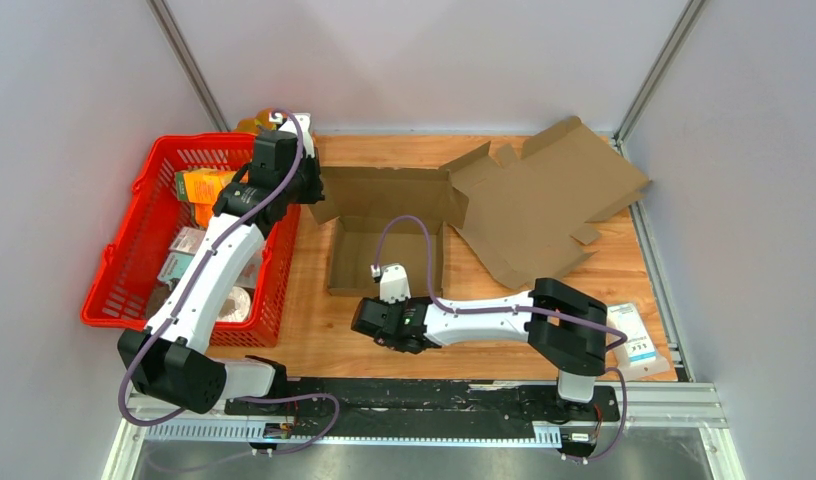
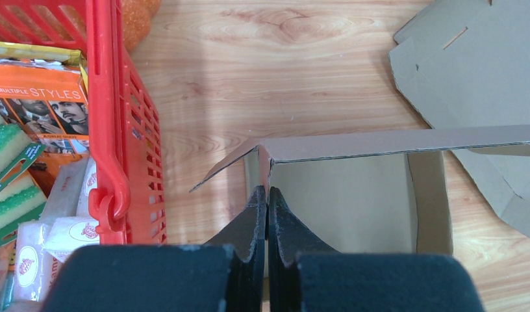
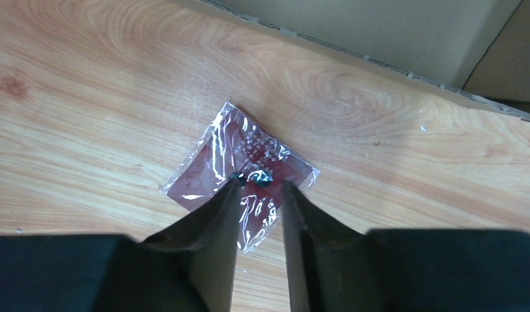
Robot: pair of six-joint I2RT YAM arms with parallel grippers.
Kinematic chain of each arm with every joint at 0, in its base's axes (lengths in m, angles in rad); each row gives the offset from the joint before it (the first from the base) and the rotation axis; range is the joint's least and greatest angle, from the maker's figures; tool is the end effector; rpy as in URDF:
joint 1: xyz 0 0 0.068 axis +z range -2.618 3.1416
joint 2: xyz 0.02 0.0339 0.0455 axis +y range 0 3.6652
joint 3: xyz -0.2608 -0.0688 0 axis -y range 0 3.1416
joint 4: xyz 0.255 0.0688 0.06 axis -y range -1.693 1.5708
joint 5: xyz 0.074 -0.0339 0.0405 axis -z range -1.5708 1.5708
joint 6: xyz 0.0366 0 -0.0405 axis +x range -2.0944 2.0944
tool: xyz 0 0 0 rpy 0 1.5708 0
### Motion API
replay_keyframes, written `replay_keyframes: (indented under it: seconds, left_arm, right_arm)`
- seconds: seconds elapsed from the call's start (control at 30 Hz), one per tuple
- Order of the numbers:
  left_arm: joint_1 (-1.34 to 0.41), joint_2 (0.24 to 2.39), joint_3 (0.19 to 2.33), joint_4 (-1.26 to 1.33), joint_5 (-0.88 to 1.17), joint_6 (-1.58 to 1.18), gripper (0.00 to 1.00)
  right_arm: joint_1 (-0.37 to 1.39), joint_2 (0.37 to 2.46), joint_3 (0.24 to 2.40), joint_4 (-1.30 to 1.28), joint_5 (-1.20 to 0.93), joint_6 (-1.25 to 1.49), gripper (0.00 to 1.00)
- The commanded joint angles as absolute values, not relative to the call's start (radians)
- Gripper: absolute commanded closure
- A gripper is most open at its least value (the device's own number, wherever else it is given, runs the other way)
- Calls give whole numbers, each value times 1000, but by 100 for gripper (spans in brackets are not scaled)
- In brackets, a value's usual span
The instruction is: Fold the paper box
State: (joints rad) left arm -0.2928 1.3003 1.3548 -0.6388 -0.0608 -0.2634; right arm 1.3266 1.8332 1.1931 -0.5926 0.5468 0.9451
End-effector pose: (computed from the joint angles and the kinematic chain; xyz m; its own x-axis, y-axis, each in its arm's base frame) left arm 0.2820 -0.0827 0.3776 -0.5723 -0.0989 -0.8141 0.0938 0.9783 -0.1848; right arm 0.1062 0.3476 0.1619 -0.7716 -0.2331 -0.5919 -0.2761 0.9609 -0.0184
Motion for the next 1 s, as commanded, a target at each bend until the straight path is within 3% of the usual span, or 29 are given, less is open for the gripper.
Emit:
replay_keyframes:
  seconds: [0.0, 0.03, 0.13, 0.27, 0.47, 0.7, 0.8, 0.97]
  left_arm:
    - [-293, 1299, 1358, -624, -46, -265, 100]
    - [-293, 1299, 1358, -624, -46, -265, 100]
    - [-293, 1299, 1359, -623, -43, -261, 100]
    - [-293, 1298, 1359, -624, -48, -258, 100]
    - [-291, 1301, 1356, -623, -46, -255, 100]
    - [-295, 1305, 1356, -624, -44, -253, 100]
    - [-293, 1305, 1356, -623, -52, -253, 100]
    - [-293, 1308, 1356, -623, -48, -253, 100]
  right_arm:
    - [1324, 1767, 1166, -448, 534, 783, 59]
    - [1319, 1781, 1167, -449, 531, 772, 51]
    - [1301, 1804, 1170, -449, 477, 756, 41]
    - [1304, 1862, 1189, -451, 440, 752, 41]
    - [1312, 1931, 1180, -477, 430, 821, 51]
    - [1315, 1876, 1167, -476, 480, 815, 89]
    - [1315, 1824, 1155, -466, 506, 802, 98]
    - [1313, 1718, 1166, -506, 554, 776, 100]
